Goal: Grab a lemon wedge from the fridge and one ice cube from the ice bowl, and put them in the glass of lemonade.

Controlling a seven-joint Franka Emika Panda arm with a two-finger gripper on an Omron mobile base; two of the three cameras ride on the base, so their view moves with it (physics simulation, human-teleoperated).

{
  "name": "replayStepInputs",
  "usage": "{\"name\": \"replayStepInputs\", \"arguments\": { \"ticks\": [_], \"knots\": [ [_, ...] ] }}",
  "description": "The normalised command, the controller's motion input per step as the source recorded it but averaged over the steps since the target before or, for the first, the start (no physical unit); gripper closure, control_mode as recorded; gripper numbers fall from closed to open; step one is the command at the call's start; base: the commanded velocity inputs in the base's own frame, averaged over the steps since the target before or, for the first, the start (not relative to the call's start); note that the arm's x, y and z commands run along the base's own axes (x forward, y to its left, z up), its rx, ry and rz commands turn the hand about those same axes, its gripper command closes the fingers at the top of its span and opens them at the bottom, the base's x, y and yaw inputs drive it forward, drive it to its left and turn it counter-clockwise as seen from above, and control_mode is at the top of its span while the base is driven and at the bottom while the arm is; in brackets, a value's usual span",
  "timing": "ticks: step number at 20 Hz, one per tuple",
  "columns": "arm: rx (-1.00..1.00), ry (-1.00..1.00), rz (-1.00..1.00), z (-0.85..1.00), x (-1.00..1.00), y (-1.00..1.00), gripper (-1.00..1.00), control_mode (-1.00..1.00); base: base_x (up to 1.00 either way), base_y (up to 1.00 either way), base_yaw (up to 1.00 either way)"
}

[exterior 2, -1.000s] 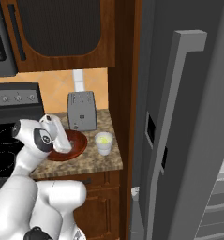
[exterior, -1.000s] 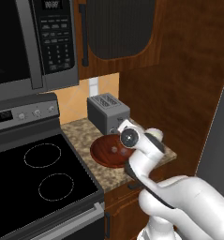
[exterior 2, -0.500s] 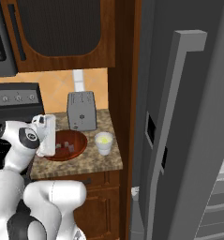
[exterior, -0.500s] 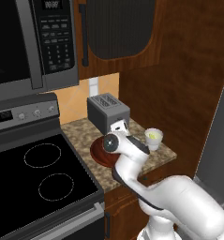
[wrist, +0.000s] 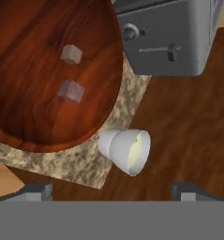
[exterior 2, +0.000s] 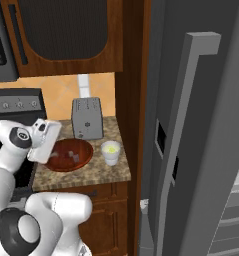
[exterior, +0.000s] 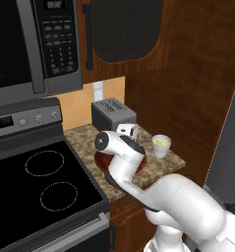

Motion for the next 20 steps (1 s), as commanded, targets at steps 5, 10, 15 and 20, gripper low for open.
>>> {"name": "replayStepInputs", "arguments": {
  "ticks": [5, 10, 15, 20],
  "knots": [
    [0.62, -0.23, -0.16, -0.01, -0.28, -0.49, -1.00, -1.00, 0.00, 0.00, 0.00],
    [0.54, -0.30, -0.05, -0.45, -0.26, -0.24, -1.00, -1.00, 0.00, 0.00, 0.00],
    [0.38, -0.05, -0.05, 0.09, -0.14, -0.02, -1.00, -1.00, 0.00, 0.00, 0.00],
    [0.00, 0.05, -0.01, 0.03, 0.09, 0.00, -1.00, -1.00, 0.00, 0.00, 0.00]
  ]
}}
